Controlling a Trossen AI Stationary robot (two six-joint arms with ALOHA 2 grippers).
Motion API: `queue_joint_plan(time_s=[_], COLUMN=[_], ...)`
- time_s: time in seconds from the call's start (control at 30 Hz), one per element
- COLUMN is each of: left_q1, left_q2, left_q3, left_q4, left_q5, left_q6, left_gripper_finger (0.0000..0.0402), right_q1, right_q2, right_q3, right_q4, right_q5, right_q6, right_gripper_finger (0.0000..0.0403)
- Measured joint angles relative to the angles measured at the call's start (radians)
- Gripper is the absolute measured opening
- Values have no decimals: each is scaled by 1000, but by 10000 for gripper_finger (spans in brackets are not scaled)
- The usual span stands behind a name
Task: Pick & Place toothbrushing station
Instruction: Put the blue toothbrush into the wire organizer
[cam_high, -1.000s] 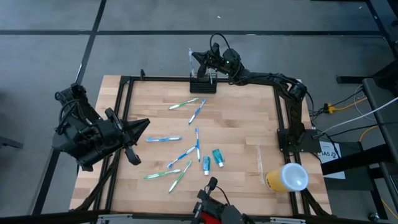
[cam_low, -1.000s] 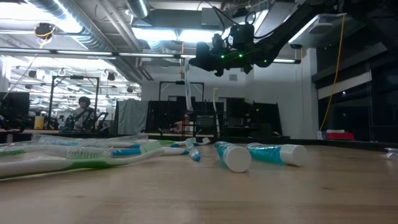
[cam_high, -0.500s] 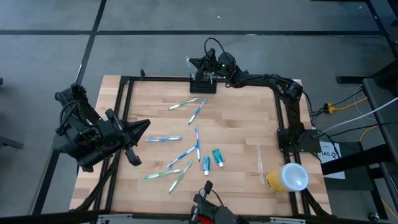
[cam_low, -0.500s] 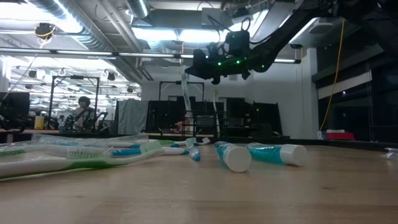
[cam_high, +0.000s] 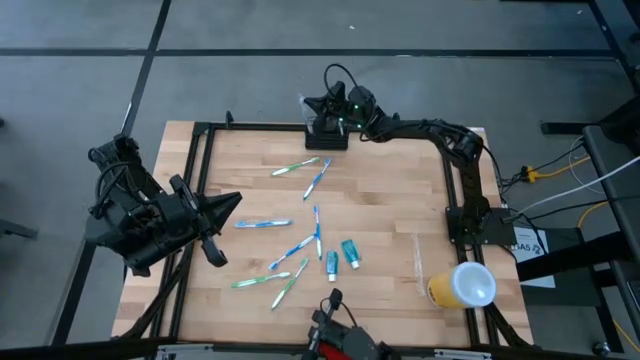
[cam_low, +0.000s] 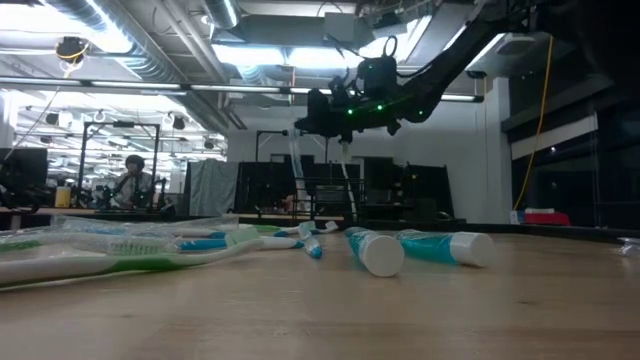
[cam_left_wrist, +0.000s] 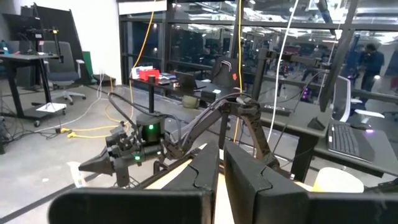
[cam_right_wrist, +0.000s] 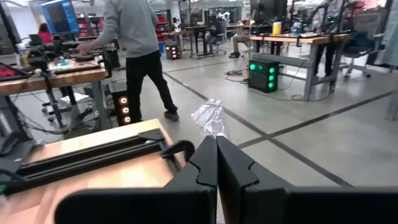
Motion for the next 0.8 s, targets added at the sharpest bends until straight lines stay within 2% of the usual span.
queue_joint_plan(time_s=[0.4,0.8], left_q1=[0,-14], left_q2=[0,0], left_q3=[0,0], left_q4=[0,0], left_q5=[0,0], left_q6=[0,2], left_gripper_finger=[19,19], right_q1=[-1,-1], right_q2=[16,17], right_q3=[-1,-1], right_q4=[-67,-19], right_q5=[-1,4], right_q6=[51,104], right_gripper_finger=[3,86])
